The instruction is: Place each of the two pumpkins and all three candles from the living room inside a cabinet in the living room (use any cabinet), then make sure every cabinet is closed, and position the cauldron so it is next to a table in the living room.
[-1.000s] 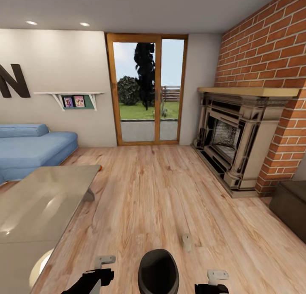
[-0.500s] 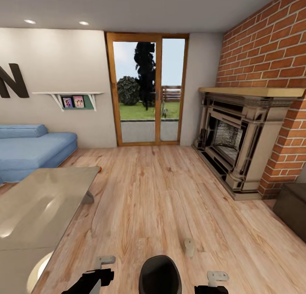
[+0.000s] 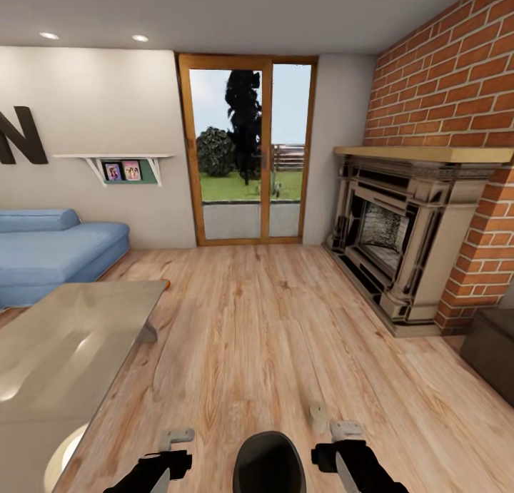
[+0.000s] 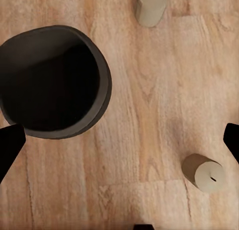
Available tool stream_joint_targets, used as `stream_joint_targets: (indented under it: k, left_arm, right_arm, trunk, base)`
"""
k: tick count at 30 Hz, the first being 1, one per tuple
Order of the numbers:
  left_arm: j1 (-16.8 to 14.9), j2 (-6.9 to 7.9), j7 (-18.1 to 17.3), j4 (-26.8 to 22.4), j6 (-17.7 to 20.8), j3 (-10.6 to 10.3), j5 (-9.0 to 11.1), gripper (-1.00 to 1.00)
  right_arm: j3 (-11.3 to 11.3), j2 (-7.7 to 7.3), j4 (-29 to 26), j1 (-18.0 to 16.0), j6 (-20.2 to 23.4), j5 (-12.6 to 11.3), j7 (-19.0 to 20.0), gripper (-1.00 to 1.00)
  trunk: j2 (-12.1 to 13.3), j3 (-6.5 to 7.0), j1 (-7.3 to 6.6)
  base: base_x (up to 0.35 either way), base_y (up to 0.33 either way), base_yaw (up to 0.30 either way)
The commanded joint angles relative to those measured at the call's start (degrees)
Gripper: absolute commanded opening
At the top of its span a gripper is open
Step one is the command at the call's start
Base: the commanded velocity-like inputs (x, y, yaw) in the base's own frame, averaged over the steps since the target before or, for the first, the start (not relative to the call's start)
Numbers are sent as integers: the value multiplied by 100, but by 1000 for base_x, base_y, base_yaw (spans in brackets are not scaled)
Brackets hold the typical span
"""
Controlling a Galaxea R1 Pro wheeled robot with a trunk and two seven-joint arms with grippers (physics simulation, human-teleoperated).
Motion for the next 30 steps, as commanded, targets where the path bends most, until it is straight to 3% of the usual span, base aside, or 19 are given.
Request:
stream_joint_targets:
  k: [1,11,16,22,30]
  left_arm:
    - [-1,-1,22,-13,32,0,34,100]
    - [-7,-17,11,26,93,-13,-1,100]
    - [-39,-95,-23,28,322,-33,-18,100]
    - [-202,-135,-137,-14,863,-45,-43,100]
    - [-338,-140,-219,4,951,-34,-5,100]
  right_arm:
    - [-4,5,24,-20,48,-4,-21,100]
    - [-25,9,824,-409,90,2,-32,100]
    - [-27,17,905,-460,91,3,-34,100]
    - [-21,39,925,-530,94,3,-40,100]
    - [-7,92,947,-703,99,9,-49,100]
  trunk:
    - [-3,-6,1]
    - [-3,-6,1]
    - [-3,-6,1]
    - [-3,-6,1]
    - [-3,-6,1]
  base:
    - [160,0,0]
    - [108,0,0]
    - [125,0,0]
    - [28,0,0]
    - [14,0,0]
